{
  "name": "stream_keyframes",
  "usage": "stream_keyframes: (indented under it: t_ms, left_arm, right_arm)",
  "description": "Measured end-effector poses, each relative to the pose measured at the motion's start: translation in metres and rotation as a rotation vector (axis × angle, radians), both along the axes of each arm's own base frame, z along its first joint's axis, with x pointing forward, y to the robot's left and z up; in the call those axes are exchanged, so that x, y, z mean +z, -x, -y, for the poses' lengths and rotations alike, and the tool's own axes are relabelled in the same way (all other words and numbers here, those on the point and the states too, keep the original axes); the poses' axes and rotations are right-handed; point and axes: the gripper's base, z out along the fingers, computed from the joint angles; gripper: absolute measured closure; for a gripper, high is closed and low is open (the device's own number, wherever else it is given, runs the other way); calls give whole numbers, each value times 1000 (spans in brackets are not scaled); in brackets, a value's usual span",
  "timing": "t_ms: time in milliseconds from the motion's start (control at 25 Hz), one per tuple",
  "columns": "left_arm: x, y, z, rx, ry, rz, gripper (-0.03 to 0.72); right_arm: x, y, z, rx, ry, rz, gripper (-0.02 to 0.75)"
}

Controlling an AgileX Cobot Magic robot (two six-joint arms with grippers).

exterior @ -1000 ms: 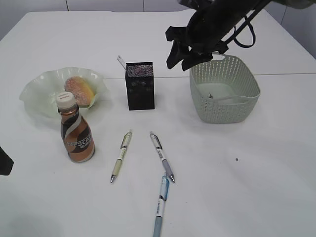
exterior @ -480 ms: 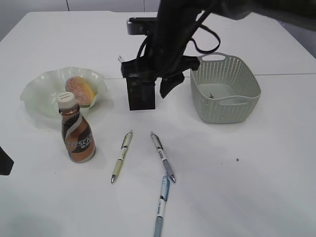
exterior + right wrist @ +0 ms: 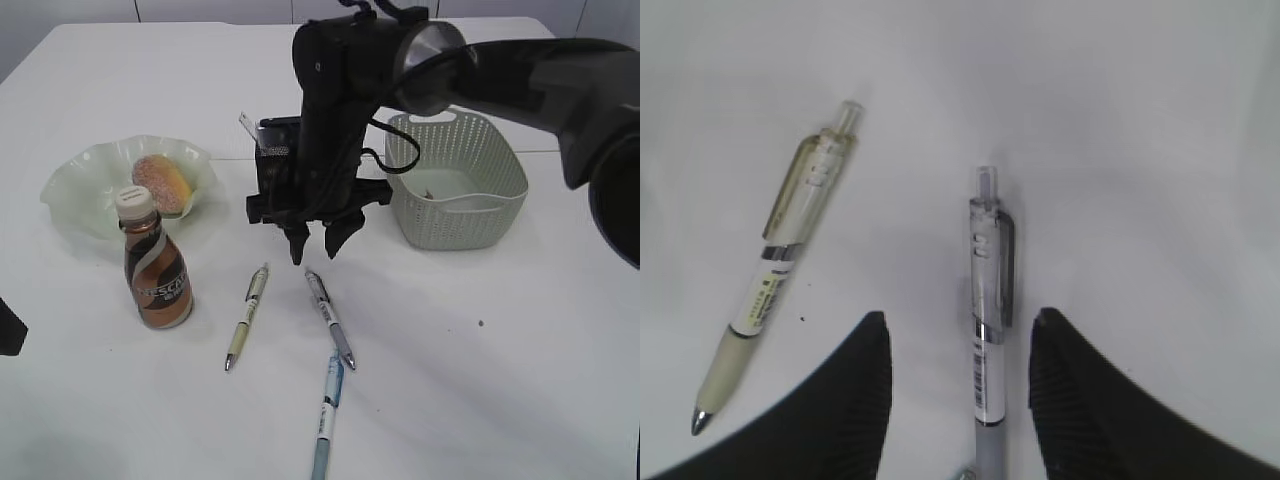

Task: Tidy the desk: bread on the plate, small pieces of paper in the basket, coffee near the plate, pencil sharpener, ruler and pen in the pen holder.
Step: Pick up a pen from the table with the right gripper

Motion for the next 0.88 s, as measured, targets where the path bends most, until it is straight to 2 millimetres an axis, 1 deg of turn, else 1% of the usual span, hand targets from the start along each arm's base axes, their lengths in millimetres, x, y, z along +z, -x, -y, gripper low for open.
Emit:
stream_keyframes:
  t_ms: [240, 520, 880]
  left_arm:
    - [0, 0, 0, 0, 0, 0, 195]
    - [0, 0, 0, -1, 0, 0, 196]
    - [0, 0, 0, -2, -1, 4, 201]
  right_arm:
    - [-22, 0, -5, 8, 30, -35, 402]
    - [-31, -1, -3, 14, 67, -33, 402]
    - [-55, -2, -4, 7, 89, -72, 402]
